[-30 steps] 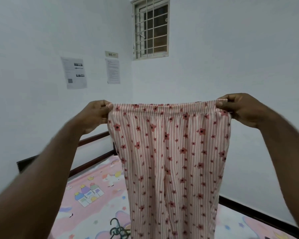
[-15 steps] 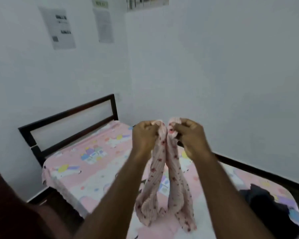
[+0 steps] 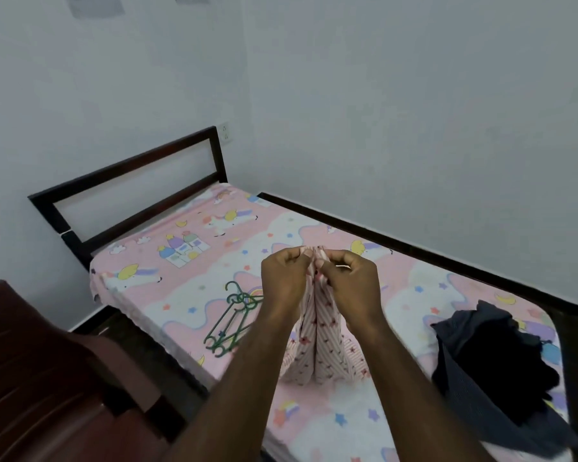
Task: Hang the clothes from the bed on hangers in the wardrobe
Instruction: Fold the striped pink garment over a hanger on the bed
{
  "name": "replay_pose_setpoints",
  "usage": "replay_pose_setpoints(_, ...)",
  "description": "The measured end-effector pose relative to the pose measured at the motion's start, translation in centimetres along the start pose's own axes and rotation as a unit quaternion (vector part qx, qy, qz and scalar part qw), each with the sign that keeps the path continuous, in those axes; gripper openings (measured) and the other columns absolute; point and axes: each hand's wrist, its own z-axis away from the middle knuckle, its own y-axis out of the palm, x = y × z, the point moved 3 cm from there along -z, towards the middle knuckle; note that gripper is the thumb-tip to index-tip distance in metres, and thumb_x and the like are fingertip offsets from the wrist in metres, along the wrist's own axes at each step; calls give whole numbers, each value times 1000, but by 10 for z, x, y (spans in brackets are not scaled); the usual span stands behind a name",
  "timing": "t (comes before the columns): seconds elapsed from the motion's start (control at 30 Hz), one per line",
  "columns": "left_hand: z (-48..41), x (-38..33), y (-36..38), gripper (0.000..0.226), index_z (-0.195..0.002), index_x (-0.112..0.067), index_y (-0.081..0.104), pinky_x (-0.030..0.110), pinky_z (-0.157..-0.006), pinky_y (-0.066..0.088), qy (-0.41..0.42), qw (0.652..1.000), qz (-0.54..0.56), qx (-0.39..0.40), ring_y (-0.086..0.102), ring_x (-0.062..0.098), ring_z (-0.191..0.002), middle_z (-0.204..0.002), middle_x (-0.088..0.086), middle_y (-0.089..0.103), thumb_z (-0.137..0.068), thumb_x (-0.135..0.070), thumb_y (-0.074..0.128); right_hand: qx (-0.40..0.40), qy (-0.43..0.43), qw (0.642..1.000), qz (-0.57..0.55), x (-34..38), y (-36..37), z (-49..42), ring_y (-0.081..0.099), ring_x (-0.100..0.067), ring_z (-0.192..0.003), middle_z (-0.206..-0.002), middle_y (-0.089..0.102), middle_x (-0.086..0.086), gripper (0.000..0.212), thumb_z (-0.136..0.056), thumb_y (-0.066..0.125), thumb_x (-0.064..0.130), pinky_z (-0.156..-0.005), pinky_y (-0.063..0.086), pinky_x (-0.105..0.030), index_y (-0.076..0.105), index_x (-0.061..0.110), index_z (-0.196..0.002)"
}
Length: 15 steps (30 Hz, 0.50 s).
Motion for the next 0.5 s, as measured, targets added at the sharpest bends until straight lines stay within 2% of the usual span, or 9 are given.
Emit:
replay_pose_setpoints(0.1,0,6,-1,14,-96,0,73,33,-73,58,-23,999,21,7,69,21,-75,-88,17,74,-93,-6,62,2,-22,1000,14,-1,4,5,69,-2,-85,-96,75,8,19,-90,67,12,-75,53,-17,75,14,-108)
replay_pose_setpoints(0.2,0,9,-1,19,-98,0,73,29,-74,58,-12,999,19,30,70,20,-79,-89,14,75,-97,-11,58,8,-50,998,43,0,7,9,67,-2,-93,-105,72,4,21,-94,64,13,-81,52,-14,74,15,-112)
replay_pose_setpoints(0.3,-4,10,-2,19,-101,-1,72,27,-79,58,-11,995,35,92,72,17,-84,-91,10,75,-91,-16,66,32,-82,993,85,0,11,18,60,3,-98,-110,65,3,30,-95,54,4,-83,43,-3,69,13,-120)
replay_pose_setpoints(0.43,-18,12,-15,13,-100,5,68,33,-76,55,-17,991,11,135,69,22,-77,-87,16,72,-89,0,63,123,-48,991,6,-7,7,28,64,4,-101,-111,67,6,46,-90,49,-14,-90,48,-11,66,16,-122)
replay_pose_setpoints(0.5,-27,9,-24,11,-99,4,67,36,-78,55,7,983,-37,179,67,23,-78,-89,18,71,-91,1,60,156,-12,987,-24,-17,-3,28,68,0,-96,-103,72,7,47,-88,50,-17,-87,51,-16,69,19,-110)
